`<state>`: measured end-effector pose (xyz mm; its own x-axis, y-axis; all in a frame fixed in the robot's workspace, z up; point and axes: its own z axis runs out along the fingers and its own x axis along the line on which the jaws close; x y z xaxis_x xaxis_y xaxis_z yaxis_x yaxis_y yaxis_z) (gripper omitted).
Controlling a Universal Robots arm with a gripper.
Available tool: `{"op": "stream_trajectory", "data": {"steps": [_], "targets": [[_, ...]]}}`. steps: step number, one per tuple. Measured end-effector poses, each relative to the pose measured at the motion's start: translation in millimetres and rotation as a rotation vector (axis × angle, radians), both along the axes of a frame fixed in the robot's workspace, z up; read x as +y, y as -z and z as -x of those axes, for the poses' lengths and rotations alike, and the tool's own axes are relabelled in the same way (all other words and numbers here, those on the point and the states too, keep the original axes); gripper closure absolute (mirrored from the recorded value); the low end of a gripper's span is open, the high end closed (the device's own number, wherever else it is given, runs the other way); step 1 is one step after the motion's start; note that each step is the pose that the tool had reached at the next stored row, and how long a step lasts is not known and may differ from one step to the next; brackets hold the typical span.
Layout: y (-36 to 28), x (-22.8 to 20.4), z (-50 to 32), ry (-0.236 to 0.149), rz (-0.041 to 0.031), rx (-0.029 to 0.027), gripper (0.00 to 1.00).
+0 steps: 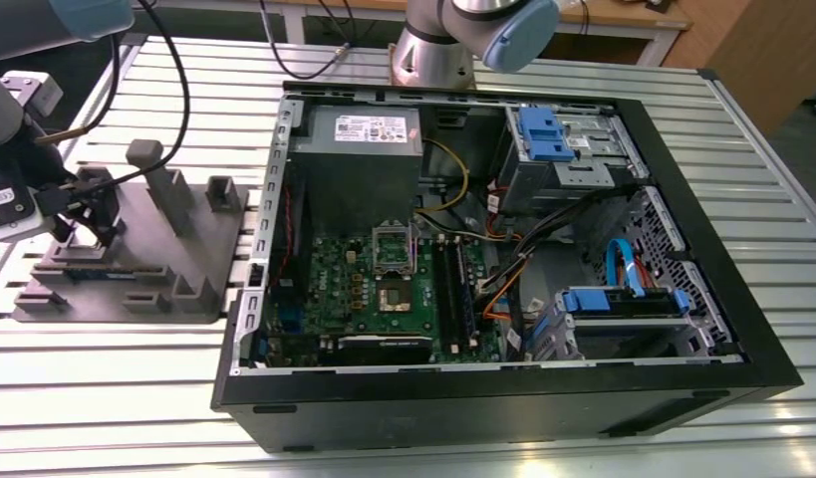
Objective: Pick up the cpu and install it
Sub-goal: 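Pick up the cpu and move it towards the insertion slot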
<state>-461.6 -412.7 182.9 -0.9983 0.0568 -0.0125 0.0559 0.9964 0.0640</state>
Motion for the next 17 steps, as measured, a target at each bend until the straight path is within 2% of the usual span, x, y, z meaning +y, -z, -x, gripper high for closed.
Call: {"op": "stream_trajectory", "data": {"steps": [11,13,14,17], "targets": [[0.2,0.0,0.4,0.0,-0.0003,-0.0045,0.44],[0.2,0.0,0.4,0.0,-0.0002,-0.0045,0.45],[0.2,0.0,0.4,0.0,-0.0002,-0.0045,0.52],[-0.3,0.0,0.4,0.0,-0.0003,-0.0046,0.53]]}}
